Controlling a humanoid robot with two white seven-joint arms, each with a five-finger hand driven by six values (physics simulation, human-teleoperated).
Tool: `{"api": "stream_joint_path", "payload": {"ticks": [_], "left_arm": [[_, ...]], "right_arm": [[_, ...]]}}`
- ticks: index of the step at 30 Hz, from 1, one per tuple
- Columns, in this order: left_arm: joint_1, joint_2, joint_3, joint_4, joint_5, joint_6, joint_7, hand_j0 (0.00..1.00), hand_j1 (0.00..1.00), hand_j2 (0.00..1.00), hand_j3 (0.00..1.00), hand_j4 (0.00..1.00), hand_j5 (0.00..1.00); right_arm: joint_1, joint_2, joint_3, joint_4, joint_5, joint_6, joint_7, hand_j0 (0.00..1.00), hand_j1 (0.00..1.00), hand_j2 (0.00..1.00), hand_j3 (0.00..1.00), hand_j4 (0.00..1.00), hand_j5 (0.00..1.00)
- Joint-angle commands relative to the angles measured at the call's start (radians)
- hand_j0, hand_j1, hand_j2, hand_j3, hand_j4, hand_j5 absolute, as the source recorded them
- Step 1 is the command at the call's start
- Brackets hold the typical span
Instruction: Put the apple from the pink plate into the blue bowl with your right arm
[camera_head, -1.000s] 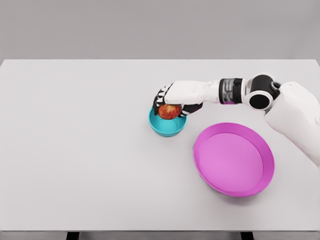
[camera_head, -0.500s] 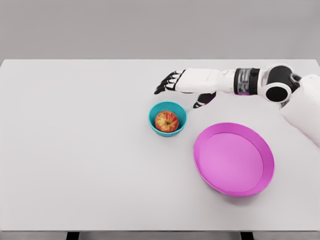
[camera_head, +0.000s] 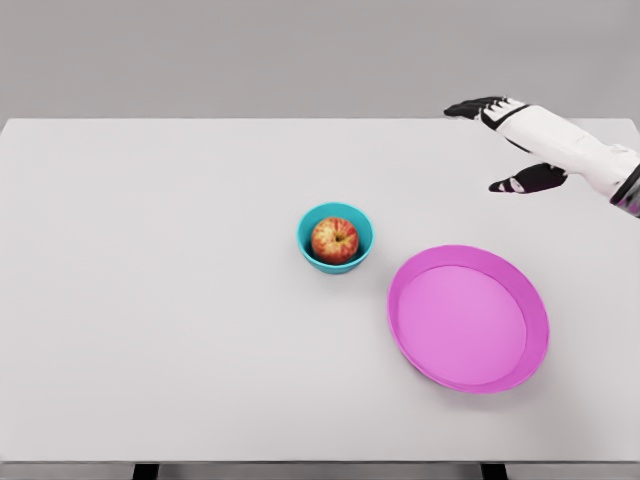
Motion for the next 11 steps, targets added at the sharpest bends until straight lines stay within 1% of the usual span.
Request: {"api": "stream_joint_path", "payload": {"ticks": [1, 4, 8, 9, 11], "left_arm": [[0.000, 0.000, 0.000, 0.000, 0.000, 0.000, -0.001, 1.00, 1.00, 1.00, 1.00, 1.00, 1.00], [0.000, 0.000, 0.000, 0.000, 0.000, 0.000, -0.001, 1.00, 1.00, 1.00, 1.00, 1.00, 1.00], [-0.002, 0.000, -0.006, -0.001, -0.001, -0.002, 0.001, 1.00, 1.00, 1.00, 1.00, 1.00, 1.00], [-0.012, 0.000, -0.003, -0.002, -0.001, -0.002, -0.001, 1.00, 1.00, 1.00, 1.00, 1.00, 1.00], [-0.005, 0.000, -0.003, -0.002, -0.001, 0.000, -0.001, 1.00, 1.00, 1.00, 1.00, 1.00, 1.00]], "right_arm": [[0.000, 0.014, -0.042, -0.010, -0.009, 0.003, 0.000, 1.00, 1.00, 1.00, 1.00, 1.00, 1.00], [0.032, 0.012, -0.044, -0.017, -0.007, 0.003, 0.000, 1.00, 1.00, 1.00, 1.00, 1.00, 1.00], [0.066, 0.000, -0.047, -0.008, -0.006, 0.003, 0.000, 1.00, 1.00, 1.00, 1.00, 1.00, 1.00], [0.068, -0.001, -0.047, -0.005, -0.006, 0.003, 0.000, 1.00, 1.00, 1.00, 1.00, 1.00, 1.00], [0.068, -0.001, -0.047, -0.005, -0.003, 0.003, 0.000, 1.00, 1.00, 1.00, 1.00, 1.00, 1.00]]}}
